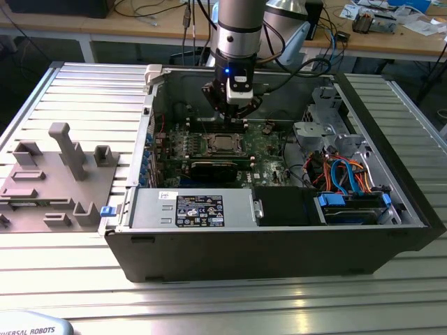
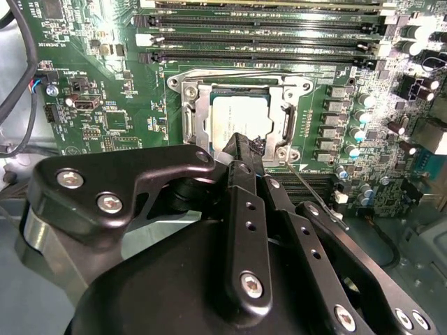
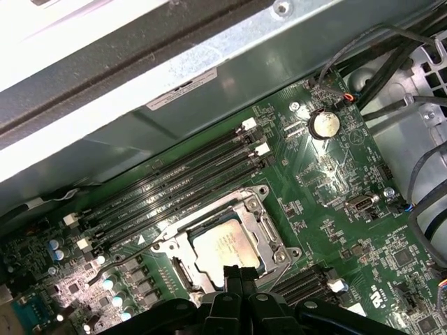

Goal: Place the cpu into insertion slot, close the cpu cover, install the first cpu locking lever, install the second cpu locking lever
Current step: 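Install the first cpu locking lever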

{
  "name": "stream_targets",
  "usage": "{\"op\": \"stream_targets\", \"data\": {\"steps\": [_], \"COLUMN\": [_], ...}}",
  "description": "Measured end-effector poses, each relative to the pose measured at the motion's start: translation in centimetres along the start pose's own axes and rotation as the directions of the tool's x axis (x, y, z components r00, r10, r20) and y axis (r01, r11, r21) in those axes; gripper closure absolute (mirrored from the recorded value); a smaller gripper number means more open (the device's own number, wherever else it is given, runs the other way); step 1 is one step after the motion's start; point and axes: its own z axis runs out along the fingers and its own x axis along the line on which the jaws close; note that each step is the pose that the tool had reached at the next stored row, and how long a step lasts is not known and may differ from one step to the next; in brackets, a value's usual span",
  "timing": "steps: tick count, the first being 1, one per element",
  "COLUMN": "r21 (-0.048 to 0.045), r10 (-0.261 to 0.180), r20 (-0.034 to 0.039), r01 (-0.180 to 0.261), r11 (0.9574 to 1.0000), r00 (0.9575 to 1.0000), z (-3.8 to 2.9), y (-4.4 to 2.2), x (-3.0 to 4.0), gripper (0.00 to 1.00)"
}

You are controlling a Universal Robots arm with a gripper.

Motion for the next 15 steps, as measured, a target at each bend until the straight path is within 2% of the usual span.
{"op": "stream_targets", "data": {"steps": [15], "r21": [0.0024], "r10": [-0.011], "r20": [0.0015], "r01": [0.011], "r11": [0.9999], "r00": [0.9999], "z": [0.01], "y": [0.00], "x": [0.00], "gripper": [0.89]}}
